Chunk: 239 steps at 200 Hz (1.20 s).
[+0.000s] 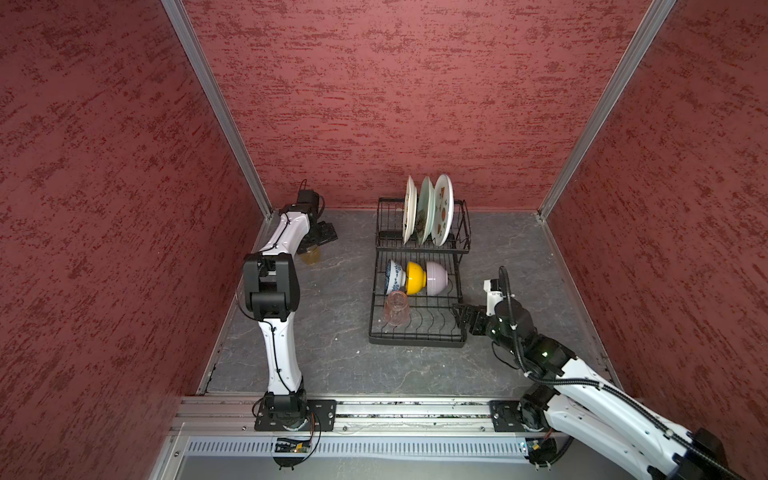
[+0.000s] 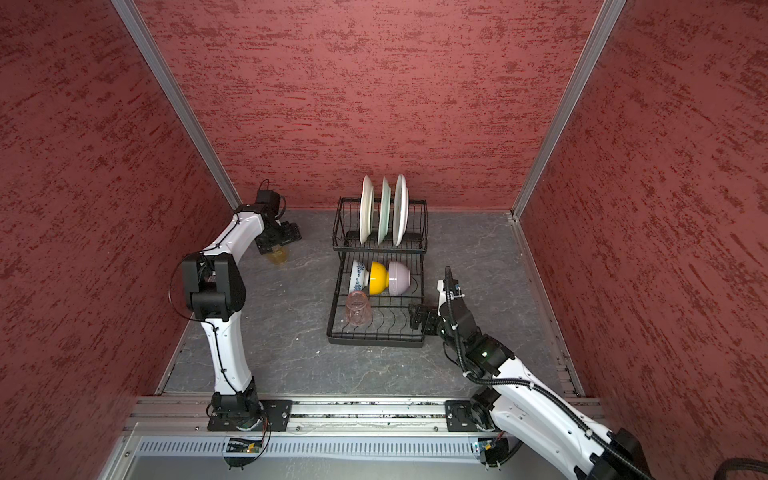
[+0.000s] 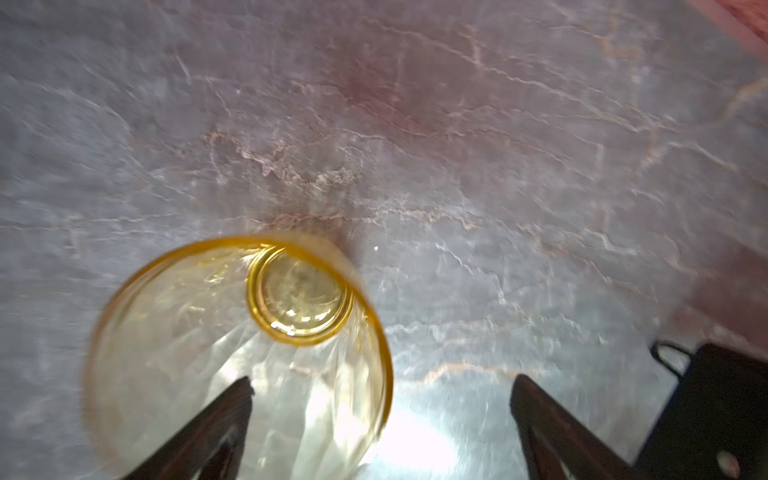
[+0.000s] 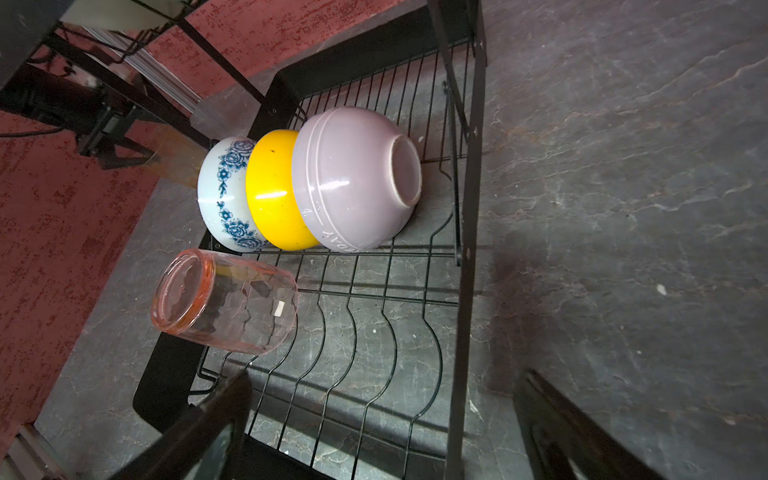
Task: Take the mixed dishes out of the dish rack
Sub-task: 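Set the amber glass upright on the table with the left gripper, then lower the right gripper onto the pink glass while the left gripper withdraws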
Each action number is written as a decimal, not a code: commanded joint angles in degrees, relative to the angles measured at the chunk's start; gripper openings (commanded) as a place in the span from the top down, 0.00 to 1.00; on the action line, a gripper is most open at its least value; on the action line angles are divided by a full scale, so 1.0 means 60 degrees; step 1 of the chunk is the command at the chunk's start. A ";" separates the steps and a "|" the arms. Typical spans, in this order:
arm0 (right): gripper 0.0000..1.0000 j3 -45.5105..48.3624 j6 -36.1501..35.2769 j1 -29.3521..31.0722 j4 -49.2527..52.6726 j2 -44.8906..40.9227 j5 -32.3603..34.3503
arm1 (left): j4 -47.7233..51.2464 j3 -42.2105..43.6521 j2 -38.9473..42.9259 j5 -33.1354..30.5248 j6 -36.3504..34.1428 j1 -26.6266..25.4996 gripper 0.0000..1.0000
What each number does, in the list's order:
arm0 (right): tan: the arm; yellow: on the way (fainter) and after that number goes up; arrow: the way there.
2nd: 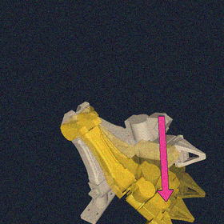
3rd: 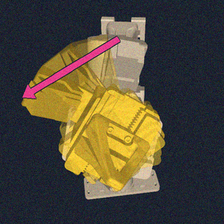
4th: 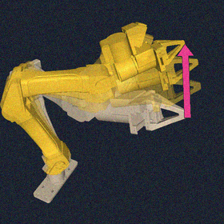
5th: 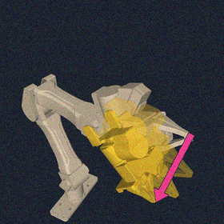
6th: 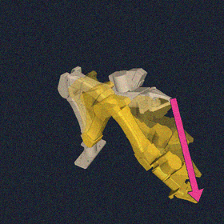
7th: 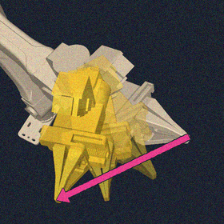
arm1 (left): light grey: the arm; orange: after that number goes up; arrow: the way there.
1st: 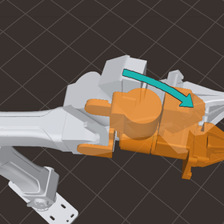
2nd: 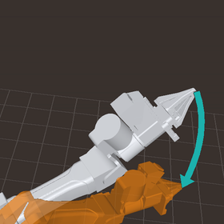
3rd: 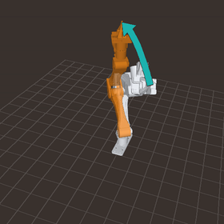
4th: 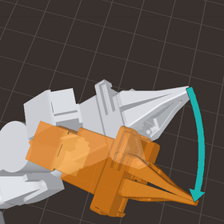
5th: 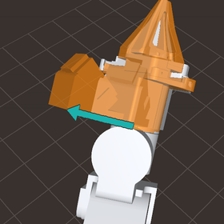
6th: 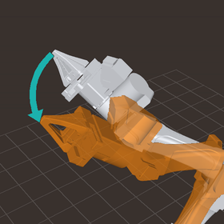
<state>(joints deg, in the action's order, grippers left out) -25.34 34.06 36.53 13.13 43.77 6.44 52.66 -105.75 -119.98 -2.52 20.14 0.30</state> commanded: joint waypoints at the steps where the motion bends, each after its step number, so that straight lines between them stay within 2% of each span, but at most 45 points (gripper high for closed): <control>1: 0.01 -0.0595 0.0013 -0.0012 -0.0138 0.0480 -0.0281 | -0.0951 0.0811 0.1513 -0.0041 0.0142 -0.0050 0.00; 49: 0.01 -0.0696 0.0477 0.0095 -0.0822 0.1546 -0.0860 | -0.1564 0.2549 0.3202 0.0300 0.0562 -0.0077 0.01; 75: 0.01 -0.1008 0.0461 0.0459 -0.0862 0.1866 -0.0111 | -0.2608 0.3736 0.4244 0.0553 0.0860 -0.0335 0.00; 93: 0.01 -0.1193 0.0417 0.0549 -0.0982 0.2152 -0.0012 | -0.3022 0.4319 0.4957 0.0481 0.0967 -0.0649 0.00; 122: 0.01 -0.1667 0.0278 0.0824 -0.0942 0.2723 -0.0061 | -0.2747 0.4626 0.5677 0.0462 0.0786 -0.1103 0.00; 159: 0.01 -0.1966 0.0367 0.1236 -0.1187 0.3370 -0.0006 | -0.2892 0.5742 0.6830 0.0499 0.0831 -0.1126 0.00; 239: 0.01 -0.2983 0.0498 0.1986 -0.1092 0.4520 0.0604 | -0.3449 0.7527 0.7767 0.1242 0.1241 -0.1149 0.00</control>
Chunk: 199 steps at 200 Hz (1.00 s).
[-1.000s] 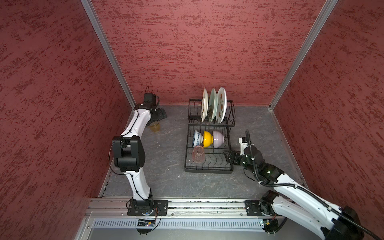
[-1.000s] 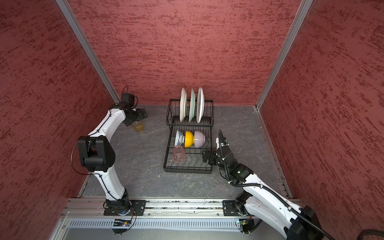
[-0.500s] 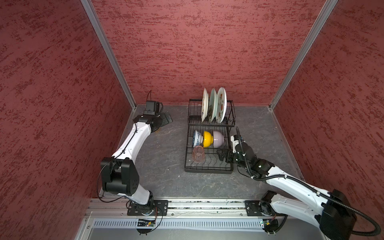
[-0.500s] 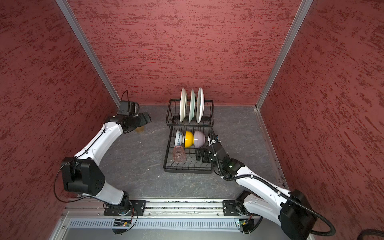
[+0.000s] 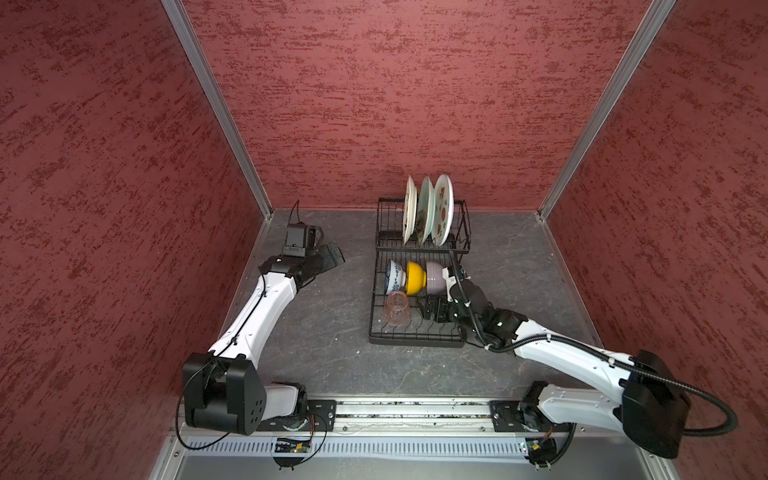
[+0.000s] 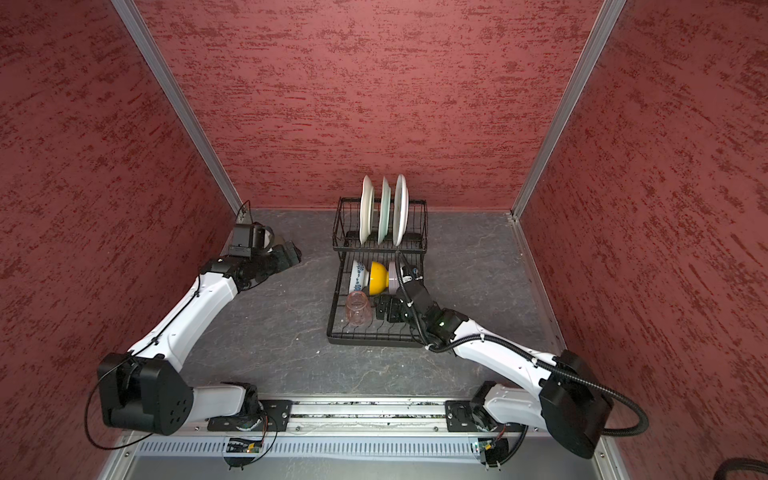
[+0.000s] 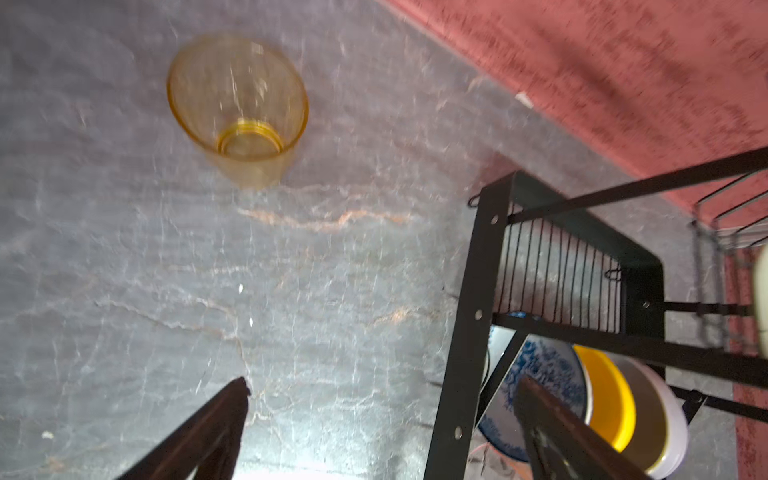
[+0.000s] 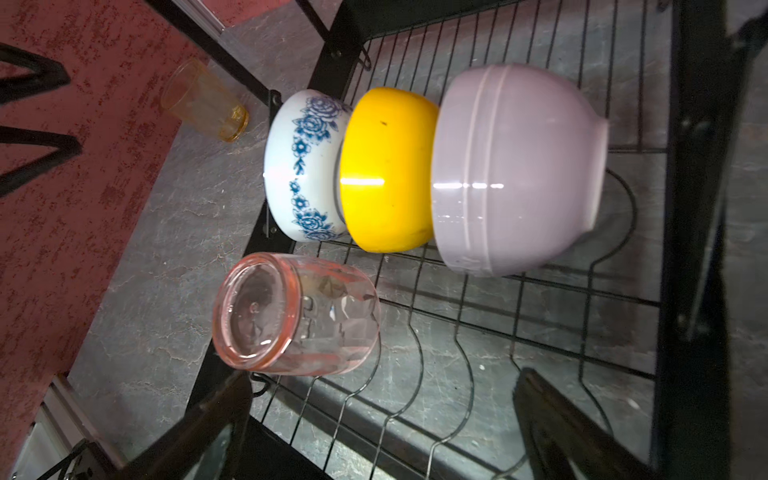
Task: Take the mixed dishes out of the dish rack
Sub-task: 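Lower the right gripper onto the pink glass while the left gripper withdraws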
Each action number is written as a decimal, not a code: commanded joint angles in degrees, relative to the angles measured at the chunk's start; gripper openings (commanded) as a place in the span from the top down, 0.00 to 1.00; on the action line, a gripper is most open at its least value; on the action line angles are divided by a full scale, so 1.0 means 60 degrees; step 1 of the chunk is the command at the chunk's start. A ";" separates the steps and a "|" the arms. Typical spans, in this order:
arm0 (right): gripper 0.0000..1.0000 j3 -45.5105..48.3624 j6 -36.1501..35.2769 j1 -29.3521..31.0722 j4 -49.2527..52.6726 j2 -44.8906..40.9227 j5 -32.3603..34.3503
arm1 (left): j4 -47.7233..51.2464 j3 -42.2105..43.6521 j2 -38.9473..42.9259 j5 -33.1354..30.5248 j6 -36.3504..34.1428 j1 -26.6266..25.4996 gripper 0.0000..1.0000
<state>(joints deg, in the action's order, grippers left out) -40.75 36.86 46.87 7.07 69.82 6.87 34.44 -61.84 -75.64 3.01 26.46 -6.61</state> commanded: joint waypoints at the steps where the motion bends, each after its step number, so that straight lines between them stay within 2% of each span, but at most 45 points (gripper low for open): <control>1: 0.01 -0.0415 0.0035 0.0268 -0.0089 0.0174 0.0535 | -0.0424 0.0219 0.0390 0.0327 0.0189 0.0003 0.00; 61: 0.01 -0.0510 0.0188 0.0629 -0.0225 0.0363 0.0575 | -0.0644 0.1084 0.1111 0.0638 0.0322 -0.0055 0.00; 156: 0.01 -0.0932 0.0243 0.1047 -0.0319 0.1001 0.0803 | -0.0713 0.1322 0.1273 0.0931 0.0344 -0.0216 0.00; 199: 0.01 -0.0855 0.0630 0.1147 -0.0726 0.1228 0.0729 | -0.0895 0.1649 0.1553 0.1035 0.0450 -0.0260 0.00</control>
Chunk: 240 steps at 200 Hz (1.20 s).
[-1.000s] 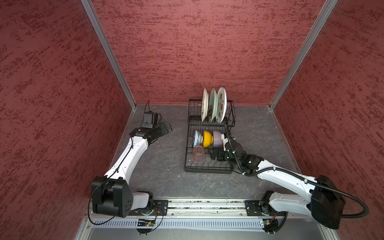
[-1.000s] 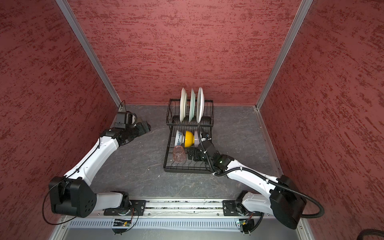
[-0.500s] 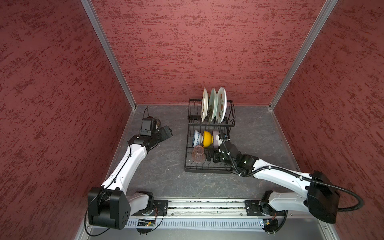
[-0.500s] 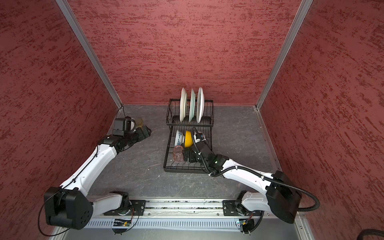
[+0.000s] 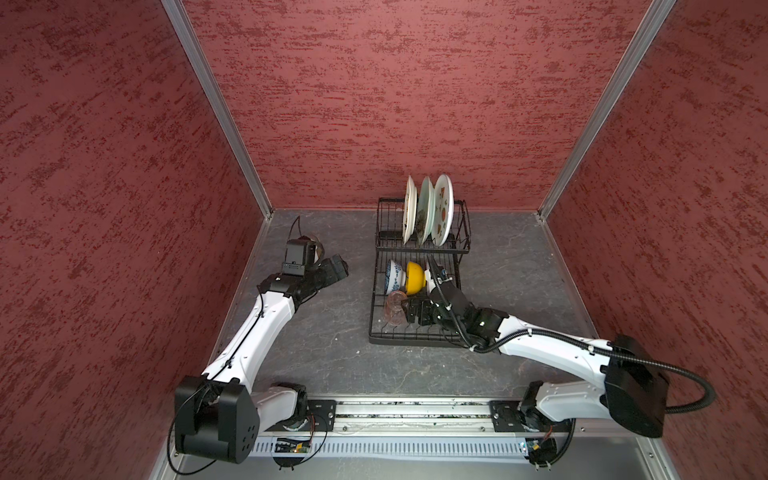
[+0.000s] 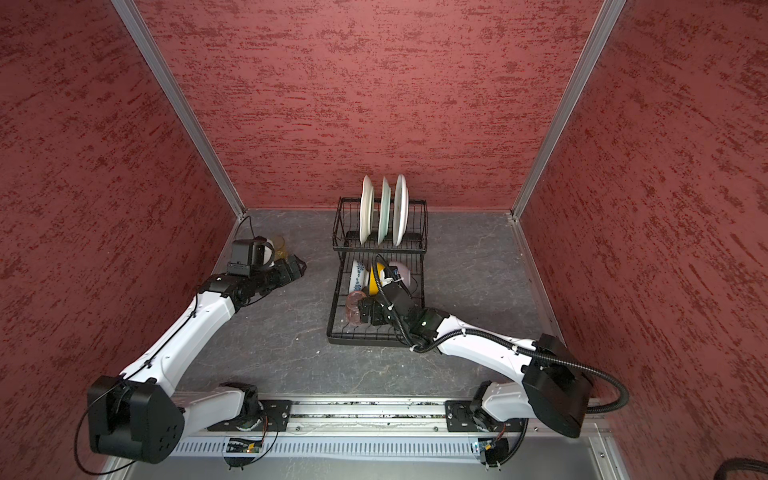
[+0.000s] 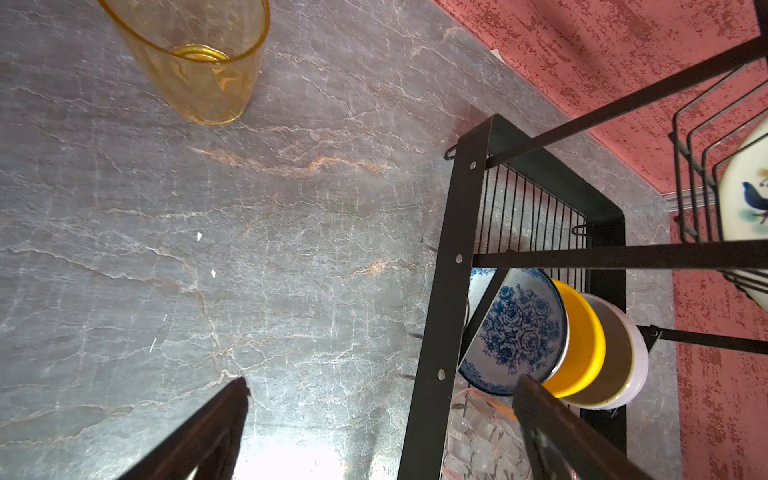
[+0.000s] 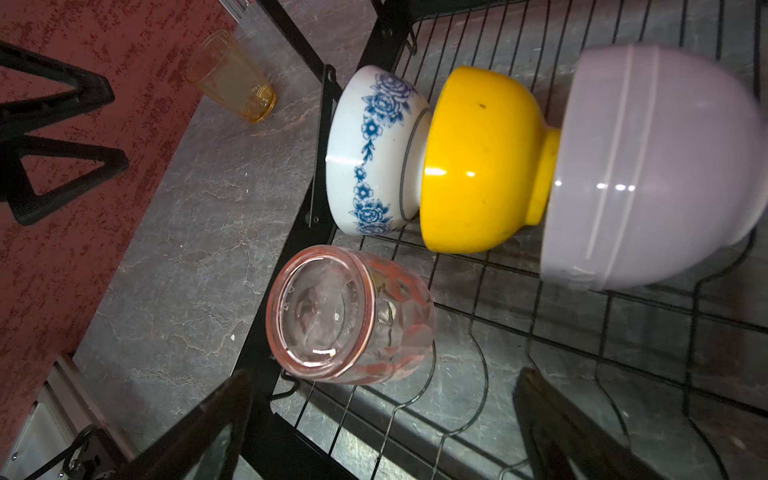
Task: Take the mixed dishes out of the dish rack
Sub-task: 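Lower the right gripper onto the pink glass while the left gripper withdraws, then close the right gripper on the pink glass and lift it from the rack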
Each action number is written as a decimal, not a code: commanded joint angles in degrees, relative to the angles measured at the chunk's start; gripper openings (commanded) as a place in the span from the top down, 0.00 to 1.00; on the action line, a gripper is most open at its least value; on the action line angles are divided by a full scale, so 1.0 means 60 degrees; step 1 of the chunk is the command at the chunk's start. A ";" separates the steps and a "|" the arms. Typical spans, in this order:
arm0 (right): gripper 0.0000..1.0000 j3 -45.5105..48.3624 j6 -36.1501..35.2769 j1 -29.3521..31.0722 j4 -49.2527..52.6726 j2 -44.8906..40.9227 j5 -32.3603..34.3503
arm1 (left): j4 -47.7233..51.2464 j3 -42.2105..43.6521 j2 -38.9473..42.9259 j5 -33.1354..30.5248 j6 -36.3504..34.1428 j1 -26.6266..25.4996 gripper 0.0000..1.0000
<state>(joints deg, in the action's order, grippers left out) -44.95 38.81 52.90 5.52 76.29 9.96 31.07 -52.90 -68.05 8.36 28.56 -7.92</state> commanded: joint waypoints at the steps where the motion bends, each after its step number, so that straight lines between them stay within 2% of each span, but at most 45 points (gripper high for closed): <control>1: 0.01 -0.0155 0.0310 0.0152 -0.0474 0.0162 0.0216 | -0.0347 0.0167 0.0293 0.0144 0.0102 -0.0042 0.00; 169: 0.01 -0.1473 0.0154 0.0469 -0.0712 0.2217 0.0260 | -0.0609 0.1084 0.1175 0.0199 0.0142 0.0045 0.00; 219: 0.01 -0.1868 -0.0023 0.0572 -0.0287 0.2614 0.1072 | -0.1022 0.1273 0.0979 0.0472 0.0236 0.0148 0.00; 240: 0.04 -0.2117 -0.0026 0.0612 -0.0056 0.2876 0.1271 | -0.1016 0.1343 0.1042 0.0518 0.0172 0.0214 0.01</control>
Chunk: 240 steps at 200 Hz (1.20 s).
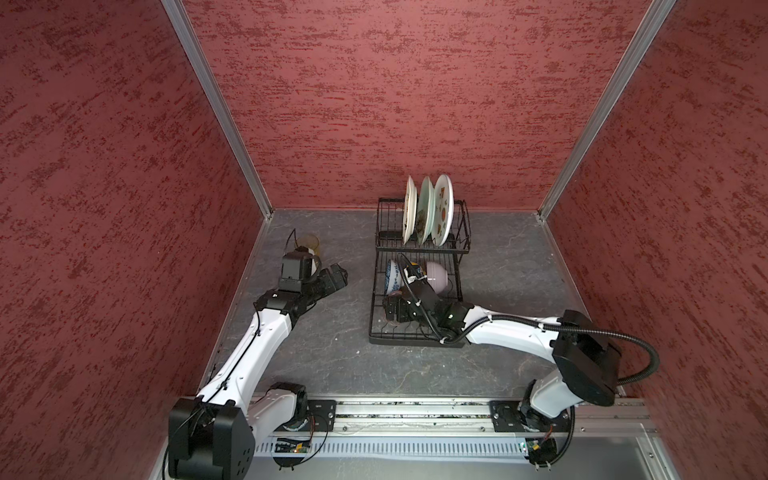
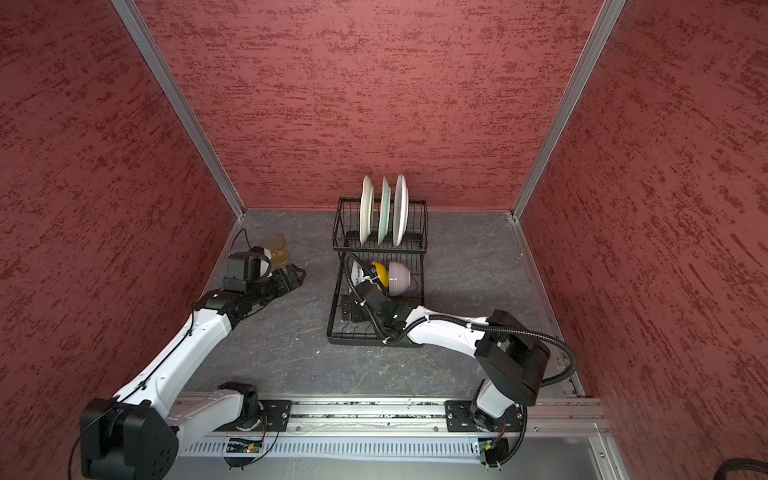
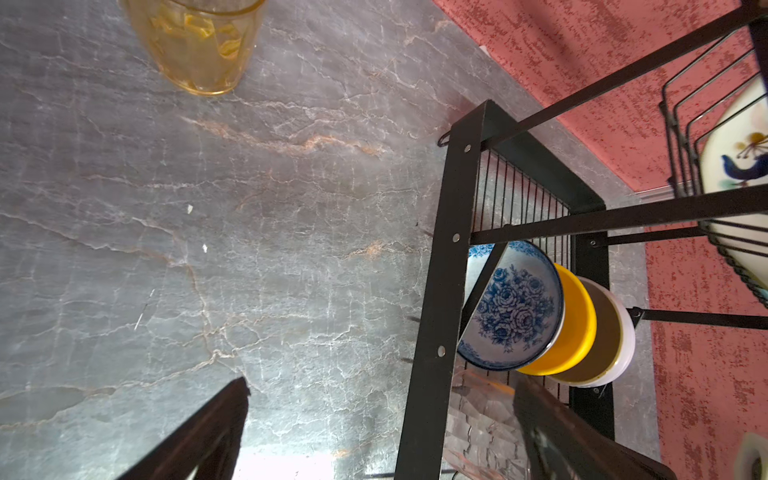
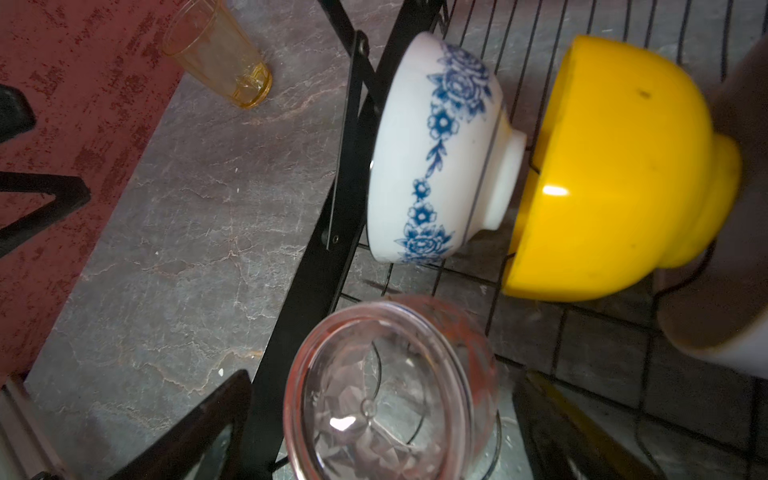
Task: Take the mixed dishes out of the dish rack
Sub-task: 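Close the right gripper on the pink glass and lift it from the rack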
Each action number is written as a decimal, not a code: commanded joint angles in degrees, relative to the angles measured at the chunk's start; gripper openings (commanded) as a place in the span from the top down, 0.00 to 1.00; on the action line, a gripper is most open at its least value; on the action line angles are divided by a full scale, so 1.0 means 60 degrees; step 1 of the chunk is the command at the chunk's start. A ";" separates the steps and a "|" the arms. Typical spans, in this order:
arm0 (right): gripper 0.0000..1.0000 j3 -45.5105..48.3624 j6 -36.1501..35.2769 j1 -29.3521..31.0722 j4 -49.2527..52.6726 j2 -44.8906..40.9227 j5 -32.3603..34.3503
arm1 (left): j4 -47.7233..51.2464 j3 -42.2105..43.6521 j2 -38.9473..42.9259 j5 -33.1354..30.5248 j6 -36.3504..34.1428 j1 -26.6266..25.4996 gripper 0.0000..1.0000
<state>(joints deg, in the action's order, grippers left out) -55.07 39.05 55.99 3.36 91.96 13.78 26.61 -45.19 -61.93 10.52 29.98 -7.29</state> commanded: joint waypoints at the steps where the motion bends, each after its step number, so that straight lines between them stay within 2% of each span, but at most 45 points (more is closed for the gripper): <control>1: 0.04 -0.0445 -0.0064 0.0100 0.0312 0.0283 0.0640 | -0.0274 0.0066 0.0030 0.0169 -0.0070 0.0113 0.00; 91: 0.13 -0.0955 0.0159 0.0165 0.1134 0.0997 0.0930 | -0.0539 0.0508 0.0148 0.0368 0.0003 0.0270 0.00; 102: 0.16 -0.0944 0.0167 0.0160 0.1111 0.1004 0.0913 | -0.0540 0.0529 0.0156 0.0366 -0.0006 0.0277 0.00; 119: 0.28 -0.0929 0.0204 0.0161 0.1043 0.1020 0.0819 | -0.0510 0.0556 0.0158 0.0370 -0.0016 0.0303 0.00; 149: 0.32 -0.0791 0.0389 0.0159 0.0932 0.0873 0.0606 | -0.0487 0.0549 0.0140 0.0414 -0.0022 0.0307 0.00; 204: 0.39 -0.0139 0.0809 0.0161 0.0442 0.0249 0.0517 | -0.0504 0.0637 0.0309 0.0704 0.0003 0.0310 0.00; 240: 0.39 0.0060 0.1137 0.0153 0.0086 0.0016 0.0196 | -0.0568 0.0833 0.0537 0.1145 -0.0036 0.0296 0.00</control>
<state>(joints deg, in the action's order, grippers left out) -56.03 42.83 56.53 6.52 94.02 17.23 24.34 -41.17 -60.25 15.03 30.04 -5.67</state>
